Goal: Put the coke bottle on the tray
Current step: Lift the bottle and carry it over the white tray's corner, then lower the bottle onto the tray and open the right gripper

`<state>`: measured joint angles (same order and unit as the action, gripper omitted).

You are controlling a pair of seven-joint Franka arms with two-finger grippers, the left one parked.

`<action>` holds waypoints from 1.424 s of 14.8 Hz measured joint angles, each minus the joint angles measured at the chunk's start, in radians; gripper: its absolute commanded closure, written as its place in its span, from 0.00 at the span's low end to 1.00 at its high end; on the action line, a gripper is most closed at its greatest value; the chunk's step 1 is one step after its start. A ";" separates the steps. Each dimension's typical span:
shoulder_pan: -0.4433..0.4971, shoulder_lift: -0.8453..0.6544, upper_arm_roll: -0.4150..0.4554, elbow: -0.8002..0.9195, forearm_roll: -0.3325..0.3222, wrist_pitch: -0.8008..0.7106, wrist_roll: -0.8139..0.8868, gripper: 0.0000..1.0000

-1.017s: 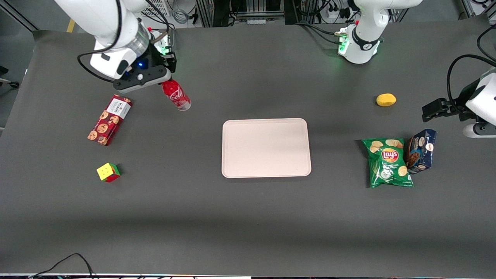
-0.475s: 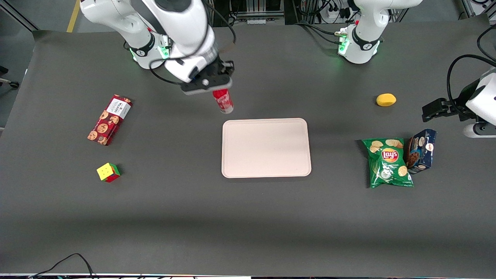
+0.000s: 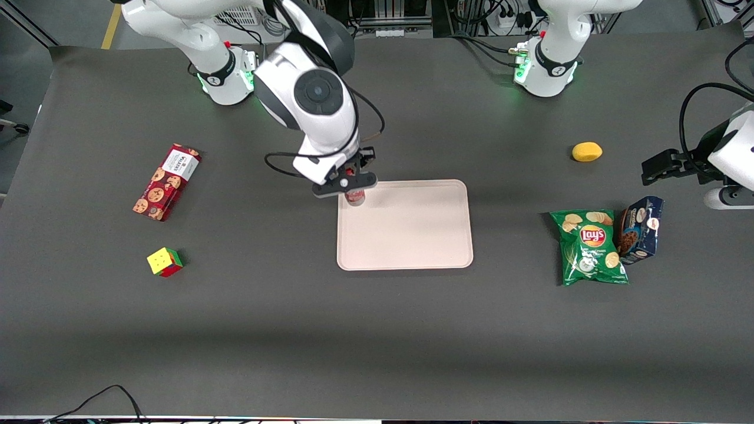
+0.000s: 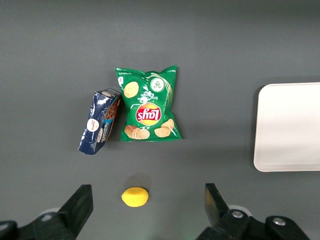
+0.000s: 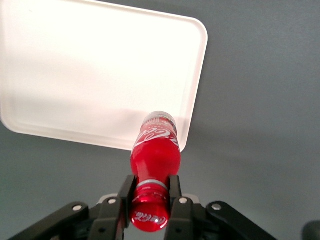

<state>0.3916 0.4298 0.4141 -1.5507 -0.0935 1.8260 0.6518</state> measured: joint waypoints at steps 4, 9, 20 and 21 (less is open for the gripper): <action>0.000 0.066 0.000 -0.004 -0.031 0.036 -0.001 1.00; -0.001 0.120 -0.010 -0.005 -0.040 0.057 -0.001 1.00; -0.010 0.140 -0.015 -0.005 -0.041 0.057 -0.002 0.00; -0.011 0.140 -0.015 -0.004 -0.041 0.057 -0.002 0.00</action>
<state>0.3807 0.5697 0.3991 -1.5549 -0.1342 1.8834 0.6501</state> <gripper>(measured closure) 0.511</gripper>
